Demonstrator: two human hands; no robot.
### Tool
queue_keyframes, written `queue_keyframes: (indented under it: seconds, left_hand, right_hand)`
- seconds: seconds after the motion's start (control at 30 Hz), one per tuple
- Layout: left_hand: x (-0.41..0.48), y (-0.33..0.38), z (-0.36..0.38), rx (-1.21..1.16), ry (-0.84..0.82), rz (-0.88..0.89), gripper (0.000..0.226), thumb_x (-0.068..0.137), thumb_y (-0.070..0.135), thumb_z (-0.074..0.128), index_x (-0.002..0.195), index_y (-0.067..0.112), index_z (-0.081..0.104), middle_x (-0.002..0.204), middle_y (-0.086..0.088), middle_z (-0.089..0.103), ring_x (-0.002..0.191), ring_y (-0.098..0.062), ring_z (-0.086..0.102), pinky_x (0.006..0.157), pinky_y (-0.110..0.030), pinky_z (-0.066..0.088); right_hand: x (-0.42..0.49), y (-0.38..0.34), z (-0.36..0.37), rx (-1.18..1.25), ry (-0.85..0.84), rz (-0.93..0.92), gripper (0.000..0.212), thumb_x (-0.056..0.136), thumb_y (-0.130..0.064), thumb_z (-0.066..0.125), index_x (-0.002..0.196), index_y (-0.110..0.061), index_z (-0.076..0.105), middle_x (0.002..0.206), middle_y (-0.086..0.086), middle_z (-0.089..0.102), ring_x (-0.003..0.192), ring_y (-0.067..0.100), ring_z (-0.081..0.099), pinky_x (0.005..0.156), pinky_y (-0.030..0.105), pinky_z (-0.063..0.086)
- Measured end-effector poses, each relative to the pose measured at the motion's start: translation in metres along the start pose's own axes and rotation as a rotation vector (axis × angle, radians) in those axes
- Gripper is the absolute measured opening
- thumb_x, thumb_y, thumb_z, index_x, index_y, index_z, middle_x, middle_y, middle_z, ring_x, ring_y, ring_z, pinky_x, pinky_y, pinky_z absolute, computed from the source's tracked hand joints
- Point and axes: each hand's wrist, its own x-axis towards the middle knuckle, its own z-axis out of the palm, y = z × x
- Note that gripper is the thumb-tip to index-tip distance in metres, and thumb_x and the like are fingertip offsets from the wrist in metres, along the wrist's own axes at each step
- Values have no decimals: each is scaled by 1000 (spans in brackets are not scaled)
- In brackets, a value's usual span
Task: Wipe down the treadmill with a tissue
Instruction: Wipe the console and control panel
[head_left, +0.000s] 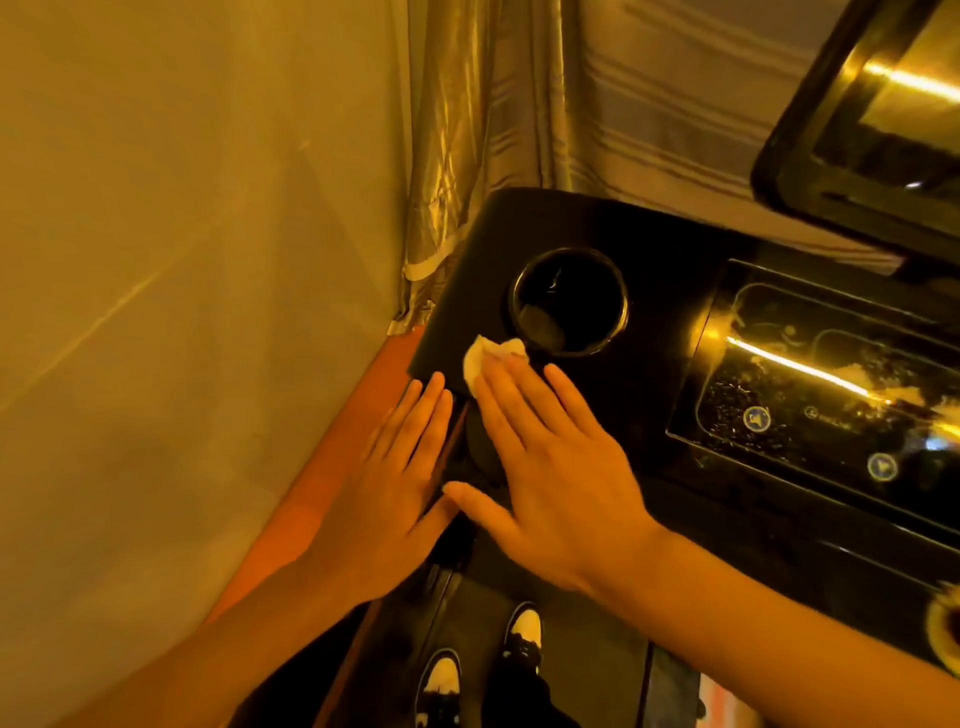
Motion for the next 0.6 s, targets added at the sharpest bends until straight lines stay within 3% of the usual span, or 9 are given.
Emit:
queue_keyframes:
  seconds: [0.17,0.37,0.53,0.6]
  left_hand:
    - [-3,0,-1,-12,-20,-31,73,108,54,29,165,16,4,175,2,-3,161,-20,0,127,-52,16]
    - [-2,1,-1,18,-2,-18,74,108,51,31,166,16,2,175,3,-5,161,-19,-1,127,-38,7]
    - [-2,1,-1,-25,-23,-18,75,108,56,26,165,10,9,175,-1,-1,161,-23,1,126,-55,19]
    - [-2,1,-2,-34,-30,-33,75,108,54,30,165,11,8,175,2,-3,161,-21,0,126,-54,18]
  right_hand:
    - [-26,22,-4,28,-25,53,86,103,-73,15,165,-14,16,173,5,13,161,20,3,130,47,2]
    - [-86,34,-5,18,31,278,90,101,-75,20,165,-12,17,173,10,12,161,26,7,129,49,3]
    - [-21,-8,2,112,40,183,89,101,-76,15,166,-15,15,173,3,9,161,20,-2,130,46,0]
    - [-25,4,0,95,39,161,86,102,-75,13,166,-17,14,173,2,9,161,18,-1,130,47,0]
